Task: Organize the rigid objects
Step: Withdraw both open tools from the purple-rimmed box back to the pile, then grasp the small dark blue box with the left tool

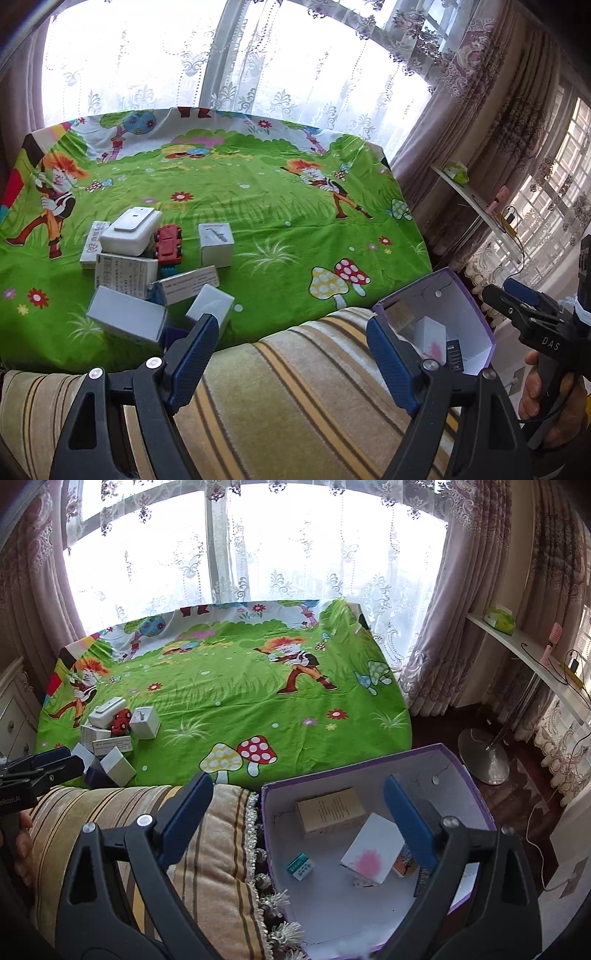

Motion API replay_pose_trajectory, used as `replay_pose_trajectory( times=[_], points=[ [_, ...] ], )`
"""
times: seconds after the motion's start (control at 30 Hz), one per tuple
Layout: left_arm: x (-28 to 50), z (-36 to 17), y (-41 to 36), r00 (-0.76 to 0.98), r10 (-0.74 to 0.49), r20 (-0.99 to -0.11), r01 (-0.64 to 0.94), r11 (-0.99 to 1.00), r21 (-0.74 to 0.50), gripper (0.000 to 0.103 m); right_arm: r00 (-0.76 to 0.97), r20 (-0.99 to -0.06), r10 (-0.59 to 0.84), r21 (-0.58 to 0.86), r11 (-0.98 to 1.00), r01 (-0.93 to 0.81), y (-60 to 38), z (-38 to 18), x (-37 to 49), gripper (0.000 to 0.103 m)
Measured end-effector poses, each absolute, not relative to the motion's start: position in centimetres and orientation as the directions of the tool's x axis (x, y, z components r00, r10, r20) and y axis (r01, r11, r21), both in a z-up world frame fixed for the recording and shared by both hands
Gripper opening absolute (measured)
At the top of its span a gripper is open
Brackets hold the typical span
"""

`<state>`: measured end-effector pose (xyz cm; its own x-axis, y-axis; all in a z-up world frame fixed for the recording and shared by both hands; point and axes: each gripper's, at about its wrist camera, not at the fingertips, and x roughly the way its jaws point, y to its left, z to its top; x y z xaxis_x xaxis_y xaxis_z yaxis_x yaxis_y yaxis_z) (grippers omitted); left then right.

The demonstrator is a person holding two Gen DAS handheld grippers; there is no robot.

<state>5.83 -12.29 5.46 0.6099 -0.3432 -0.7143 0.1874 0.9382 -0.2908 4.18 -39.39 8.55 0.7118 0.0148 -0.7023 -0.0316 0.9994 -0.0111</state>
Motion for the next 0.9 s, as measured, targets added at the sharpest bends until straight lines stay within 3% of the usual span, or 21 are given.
replay_pose_trajectory(
  times=[0.13,0.9],
  points=[
    [5.3,4.5,-9.9,0.592,-0.316,-0.741,0.130,0.945,-0.300,0.083,0.691,-0.720,0.057,0.018,0.998,-0.064,-38.4,7.8,4.5,0.095],
    [8.6,-0.2,-6.5,0.401,-0.281,-0.872,0.011,0.953,-0.302,0.055,0.538,-0.816,0.211,0.024,0.943,-0.333,-30.1,5.0,7.4,0.095]
  ],
)
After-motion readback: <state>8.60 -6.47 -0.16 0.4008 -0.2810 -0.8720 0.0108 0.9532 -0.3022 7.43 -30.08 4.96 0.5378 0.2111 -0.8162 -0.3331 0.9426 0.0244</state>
